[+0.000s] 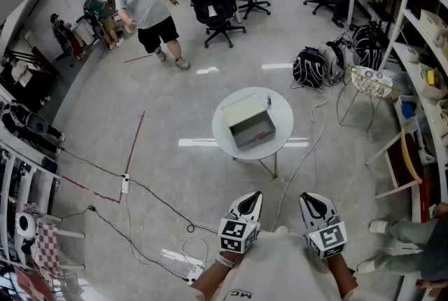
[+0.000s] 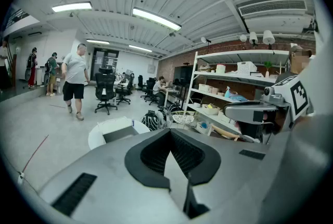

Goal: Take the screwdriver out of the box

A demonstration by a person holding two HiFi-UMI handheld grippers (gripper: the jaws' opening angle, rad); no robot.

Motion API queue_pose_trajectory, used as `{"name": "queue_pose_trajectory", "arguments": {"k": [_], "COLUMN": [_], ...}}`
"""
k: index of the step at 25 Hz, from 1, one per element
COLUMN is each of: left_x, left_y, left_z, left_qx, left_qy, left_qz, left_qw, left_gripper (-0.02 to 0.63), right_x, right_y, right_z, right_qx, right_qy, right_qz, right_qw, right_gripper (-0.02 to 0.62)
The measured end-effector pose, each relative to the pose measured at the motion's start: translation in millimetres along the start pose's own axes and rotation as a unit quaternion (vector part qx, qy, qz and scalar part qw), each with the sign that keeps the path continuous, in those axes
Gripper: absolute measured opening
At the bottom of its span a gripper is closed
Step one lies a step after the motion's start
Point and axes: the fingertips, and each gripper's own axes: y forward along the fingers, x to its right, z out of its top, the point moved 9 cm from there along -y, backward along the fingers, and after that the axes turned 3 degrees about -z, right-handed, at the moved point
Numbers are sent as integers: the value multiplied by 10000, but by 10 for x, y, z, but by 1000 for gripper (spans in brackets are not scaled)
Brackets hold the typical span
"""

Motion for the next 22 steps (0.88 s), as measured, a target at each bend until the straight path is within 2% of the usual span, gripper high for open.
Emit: {"name": "queue_pose_trajectory", "arguments": {"k": [8, 15, 22], "left_x": [93, 120, 95], "left_y": [40, 48, 5], "left_z": [93, 83, 38], "left_qx": [73, 43, -17], "left_qy": [98, 71, -48], "left_qz": [61, 107, 186], "left_qw": [9999, 9999, 9998], "left_gripper": [11, 11, 11], "right_x": [108, 156, 138], "right_y": [73, 100, 194], "right_z": [44, 17, -14], "right_qx": [-76, 34, -91], "right_qy": [-6, 160, 297], "right_qz": [77, 143, 248], "right_qw": [9999, 9998, 9992], "right_gripper": [78, 78, 78]}}
